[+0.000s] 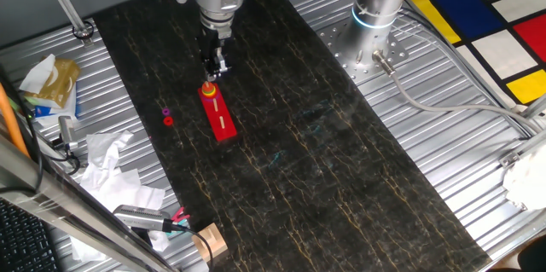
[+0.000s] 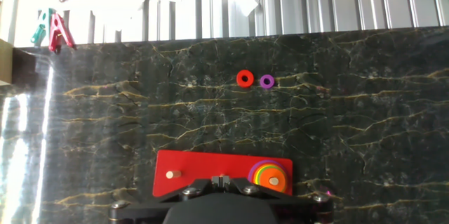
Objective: Take out one Hanoi block and throw it aside
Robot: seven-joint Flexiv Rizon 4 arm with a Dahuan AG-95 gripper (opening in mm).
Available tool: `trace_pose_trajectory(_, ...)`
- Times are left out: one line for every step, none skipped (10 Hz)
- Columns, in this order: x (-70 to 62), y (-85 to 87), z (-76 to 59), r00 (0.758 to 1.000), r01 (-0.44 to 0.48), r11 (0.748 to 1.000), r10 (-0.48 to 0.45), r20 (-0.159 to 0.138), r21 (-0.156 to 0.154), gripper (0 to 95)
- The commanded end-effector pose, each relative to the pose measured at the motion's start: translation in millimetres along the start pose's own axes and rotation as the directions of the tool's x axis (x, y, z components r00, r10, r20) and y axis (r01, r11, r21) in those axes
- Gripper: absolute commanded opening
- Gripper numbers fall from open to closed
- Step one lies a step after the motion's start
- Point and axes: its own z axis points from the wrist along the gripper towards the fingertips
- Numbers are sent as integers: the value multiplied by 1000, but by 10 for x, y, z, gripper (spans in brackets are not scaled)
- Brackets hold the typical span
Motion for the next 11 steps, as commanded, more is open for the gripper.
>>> trace_pose_trajectory(1,2,-3,1000,0,1000,0,-6,1,0)
trace_pose_trajectory(1,2,-3,1000,0,1000,0,-9,4,0)
trace_pose_trajectory(1,2,-3,1000,-1,1000,1,-9,4,0)
trace_pose_trajectory(0,3,-4,1000,0,1000,0,-9,4,0)
trace_pose_trajectory(-1,3,-5,1000,-1,1000,1,-9,4,0)
trace_pose_trajectory(-3,4,-5,1000,-7,1000,7,-8,4,0)
trace_pose_trajectory(-4,4,-6,1000,-6,1000,6,-7,4,0)
trace_pose_trajectory(-8,5,-7,1000,-3,1000,3,-6,4,0)
trace_pose_trajectory(-14,7,-8,1000,-1,1000,1,-6,4,190)
trace_pose_trajectory(-19,8,-10,1000,1,1000,-1,-6,4,190)
trace_pose_trajectory(-31,11,-13,1000,3,1000,-3,-7,3,190)
